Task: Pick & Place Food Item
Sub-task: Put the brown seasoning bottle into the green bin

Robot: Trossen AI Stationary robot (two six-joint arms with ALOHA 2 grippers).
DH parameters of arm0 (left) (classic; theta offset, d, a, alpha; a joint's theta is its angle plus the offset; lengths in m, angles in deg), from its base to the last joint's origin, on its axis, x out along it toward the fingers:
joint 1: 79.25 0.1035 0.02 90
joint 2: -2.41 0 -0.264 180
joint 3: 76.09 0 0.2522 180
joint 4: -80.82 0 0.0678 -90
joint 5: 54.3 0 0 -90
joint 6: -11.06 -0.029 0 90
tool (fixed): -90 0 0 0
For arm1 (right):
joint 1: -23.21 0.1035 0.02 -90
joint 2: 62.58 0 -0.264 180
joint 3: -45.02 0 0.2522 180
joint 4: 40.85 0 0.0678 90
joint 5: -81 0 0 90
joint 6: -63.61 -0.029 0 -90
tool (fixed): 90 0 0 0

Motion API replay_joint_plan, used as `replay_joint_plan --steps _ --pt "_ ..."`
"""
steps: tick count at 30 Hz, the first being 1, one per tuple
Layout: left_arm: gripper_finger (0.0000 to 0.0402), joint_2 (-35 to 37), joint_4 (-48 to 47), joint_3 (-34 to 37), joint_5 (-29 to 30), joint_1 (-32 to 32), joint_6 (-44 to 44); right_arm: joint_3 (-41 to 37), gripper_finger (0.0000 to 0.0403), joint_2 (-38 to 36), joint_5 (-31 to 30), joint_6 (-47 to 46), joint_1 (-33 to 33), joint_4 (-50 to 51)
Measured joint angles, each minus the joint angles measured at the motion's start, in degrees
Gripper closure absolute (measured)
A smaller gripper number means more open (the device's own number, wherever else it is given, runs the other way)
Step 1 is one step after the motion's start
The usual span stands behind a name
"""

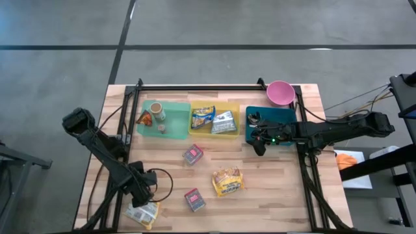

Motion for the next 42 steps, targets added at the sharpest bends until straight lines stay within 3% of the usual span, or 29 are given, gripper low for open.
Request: replay_joint_plan --steps 11,22,30,35,42 --pt "0.0115 0.8 0.6 0.0 0.0 0.6 -0.9 0.0 0.0138 0.0 0.0 0.0 0.0 -0.6" --pt "0.0208 0.9 2.5 0.3 0.0 1.4 -4.7 0.0 0.0138 0.0 0.1 0.0 0.0 -0.5" --pt "0.0169 0.8 2.5 0.3 0.0 1.4 -4.8 0.0 0.0138 0.0 0.1 0.0 0.0 -0.5" --pt "0.0215 0.8 2.5 0.3 -0.4 1.4 -5.0 0.0 0.0138 0.0 0.1 0.0 0.0 -0.5" --pt "0.0218 0.9 2.5 0.2 -2.7 1.4 -6.1 0.0 0.0138 0.0 0.1 0.0 0.0 -0.7"
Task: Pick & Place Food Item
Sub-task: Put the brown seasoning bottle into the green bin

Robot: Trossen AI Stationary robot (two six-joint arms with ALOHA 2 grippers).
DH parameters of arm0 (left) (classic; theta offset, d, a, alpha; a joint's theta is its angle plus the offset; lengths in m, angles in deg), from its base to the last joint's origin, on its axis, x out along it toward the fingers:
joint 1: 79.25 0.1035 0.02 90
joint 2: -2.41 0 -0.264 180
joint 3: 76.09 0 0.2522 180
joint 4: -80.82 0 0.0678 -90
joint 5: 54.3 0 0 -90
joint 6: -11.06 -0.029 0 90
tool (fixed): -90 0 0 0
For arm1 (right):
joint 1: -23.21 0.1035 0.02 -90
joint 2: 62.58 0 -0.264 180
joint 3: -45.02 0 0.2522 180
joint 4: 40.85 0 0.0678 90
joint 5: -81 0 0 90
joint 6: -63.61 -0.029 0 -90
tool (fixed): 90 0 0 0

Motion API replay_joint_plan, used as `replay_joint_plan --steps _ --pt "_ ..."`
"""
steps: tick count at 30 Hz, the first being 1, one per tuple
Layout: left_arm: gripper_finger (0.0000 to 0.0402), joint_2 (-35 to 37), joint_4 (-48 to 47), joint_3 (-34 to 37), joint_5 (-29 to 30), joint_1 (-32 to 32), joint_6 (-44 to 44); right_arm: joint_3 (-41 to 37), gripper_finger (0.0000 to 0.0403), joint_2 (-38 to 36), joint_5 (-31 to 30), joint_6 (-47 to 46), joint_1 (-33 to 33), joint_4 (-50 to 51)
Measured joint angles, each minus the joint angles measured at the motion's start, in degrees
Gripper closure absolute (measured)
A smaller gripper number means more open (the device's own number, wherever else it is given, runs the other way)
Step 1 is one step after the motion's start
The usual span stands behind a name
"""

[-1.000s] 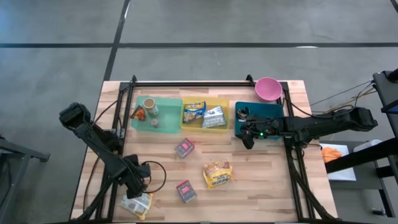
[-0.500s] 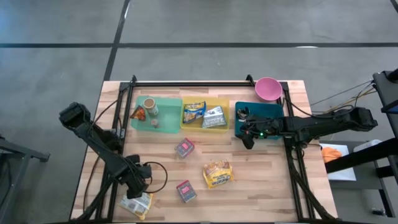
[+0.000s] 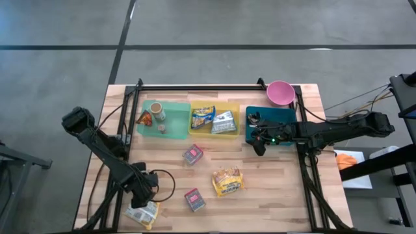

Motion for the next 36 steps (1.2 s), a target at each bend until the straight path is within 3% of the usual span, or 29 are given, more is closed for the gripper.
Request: replay_joint_plan --steps 10,21,28,36 --pt "0.0218 -0.1 -2.4 -1.5 0.9 2.5 -1.2 0.0 0.0138 0.0 0.0 0.0 0.0 -0.3" --pt "0.0218 -0.1 -10.7 -9.5 7.8 10.7 -12.7 0.0 0.0138 0.0 -0.1 1.3 0.0 -2.7" --pt "0.0218 -0.1 -12.7 -14.7 12.9 24.4 -23.7 0.0 0.0138 0.0 -0.1 1.0 0.0 -2.7" --pt "0.0218 -0.1 -13.3 -19.4 13.9 48.3 -34.3 0.0 0.0138 0.0 0.0 1.2 0.0 -2.7"
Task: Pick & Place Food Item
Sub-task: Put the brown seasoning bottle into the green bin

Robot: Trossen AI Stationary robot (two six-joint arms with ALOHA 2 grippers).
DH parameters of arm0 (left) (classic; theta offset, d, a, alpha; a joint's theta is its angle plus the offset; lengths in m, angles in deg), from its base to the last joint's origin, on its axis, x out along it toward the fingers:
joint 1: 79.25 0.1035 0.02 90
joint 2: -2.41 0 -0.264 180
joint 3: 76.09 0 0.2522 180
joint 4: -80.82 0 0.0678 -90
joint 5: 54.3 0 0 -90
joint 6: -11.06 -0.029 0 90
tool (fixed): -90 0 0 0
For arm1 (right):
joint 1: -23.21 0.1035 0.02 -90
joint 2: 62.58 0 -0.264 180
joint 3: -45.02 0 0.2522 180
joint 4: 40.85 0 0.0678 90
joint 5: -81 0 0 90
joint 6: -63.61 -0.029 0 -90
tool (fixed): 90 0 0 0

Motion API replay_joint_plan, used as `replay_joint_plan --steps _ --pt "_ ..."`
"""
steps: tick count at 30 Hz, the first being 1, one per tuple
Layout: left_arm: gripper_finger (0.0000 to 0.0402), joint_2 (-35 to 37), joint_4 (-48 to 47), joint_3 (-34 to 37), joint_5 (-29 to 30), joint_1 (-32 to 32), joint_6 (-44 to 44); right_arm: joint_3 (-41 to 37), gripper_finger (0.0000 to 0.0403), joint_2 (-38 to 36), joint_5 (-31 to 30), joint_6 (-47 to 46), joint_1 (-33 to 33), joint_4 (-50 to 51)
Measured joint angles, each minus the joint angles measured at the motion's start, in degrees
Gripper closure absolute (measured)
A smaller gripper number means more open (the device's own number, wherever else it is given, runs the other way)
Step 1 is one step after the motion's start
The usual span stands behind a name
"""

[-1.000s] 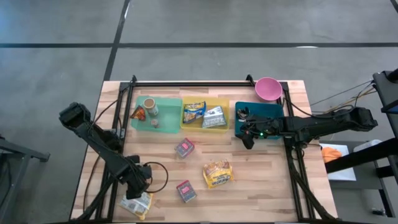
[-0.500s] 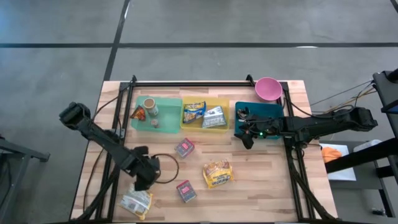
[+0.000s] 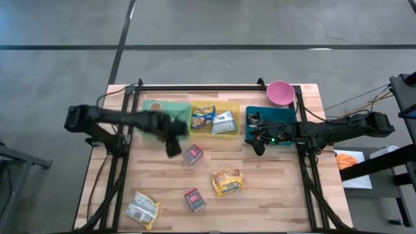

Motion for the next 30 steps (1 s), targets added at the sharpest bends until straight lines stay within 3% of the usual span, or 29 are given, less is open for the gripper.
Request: replay_joint_plan --steps 6,10,21,30 --pt "0.0218 0.0 0.4 -2.8 -2.7 16.4 -0.8 0.0 0.0138 0.0 0.0 0.0 0.0 0.0" --pt "0.0218 -0.5 0.4 -2.7 -6.2 23.1 -0.3 0.0 0.0138 0.0 0.0 0.0 0.0 0.0" --pt "0.0218 -0.5 0.4 -2.6 -6.8 24.2 -3.5 0.0 0.0138 0.0 0.0 0.0 0.0 0.0" --pt "0.0218 -2.4 -1.6 -2.6 -6.8 23.7 0.0 0.0 0.0138 0.0 0.0 0.0 0.0 0.0"
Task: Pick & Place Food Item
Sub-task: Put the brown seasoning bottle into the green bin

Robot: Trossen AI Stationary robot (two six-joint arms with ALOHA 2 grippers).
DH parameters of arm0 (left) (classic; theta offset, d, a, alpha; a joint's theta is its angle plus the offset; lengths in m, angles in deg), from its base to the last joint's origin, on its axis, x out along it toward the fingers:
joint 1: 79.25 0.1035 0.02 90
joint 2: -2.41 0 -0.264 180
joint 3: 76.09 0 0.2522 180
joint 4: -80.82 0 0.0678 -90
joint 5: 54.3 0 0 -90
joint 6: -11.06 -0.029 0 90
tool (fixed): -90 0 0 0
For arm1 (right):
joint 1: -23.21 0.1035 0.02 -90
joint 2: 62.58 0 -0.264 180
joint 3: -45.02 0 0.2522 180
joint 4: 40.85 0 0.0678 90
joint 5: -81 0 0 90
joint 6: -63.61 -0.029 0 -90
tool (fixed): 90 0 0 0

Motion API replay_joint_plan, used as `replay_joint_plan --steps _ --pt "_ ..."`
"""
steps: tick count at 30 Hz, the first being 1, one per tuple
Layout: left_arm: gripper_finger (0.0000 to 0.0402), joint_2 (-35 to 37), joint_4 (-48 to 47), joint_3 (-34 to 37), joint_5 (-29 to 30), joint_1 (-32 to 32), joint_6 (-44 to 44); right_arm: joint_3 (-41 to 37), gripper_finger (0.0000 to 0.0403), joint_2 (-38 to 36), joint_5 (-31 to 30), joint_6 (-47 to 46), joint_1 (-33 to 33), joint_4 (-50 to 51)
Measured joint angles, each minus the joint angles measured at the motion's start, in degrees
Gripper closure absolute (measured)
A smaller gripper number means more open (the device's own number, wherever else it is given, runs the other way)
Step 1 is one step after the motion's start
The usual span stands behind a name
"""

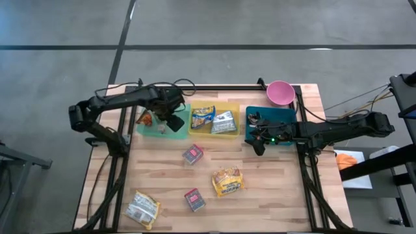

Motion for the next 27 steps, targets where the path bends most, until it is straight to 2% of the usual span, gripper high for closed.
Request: replay_joint_plan --steps 11,15,27 --pt "0.0218 -9.3 0.7 -0.1 0.0 -0.2 -3.9 0.0 0.0138 0.0 0.0 0.0 0.0 0.0" --pt "0.0218 -8.8 3.8 0.5 0.0 -0.5 -5.2 0.0 0.0138 0.0 0.0 0.0 0.0 0.0" --pt "0.0218 -8.0 5.7 5.7 0.0 -0.4 -5.2 0.0 0.0138 0.0 0.0 0.0 0.0 0.0"
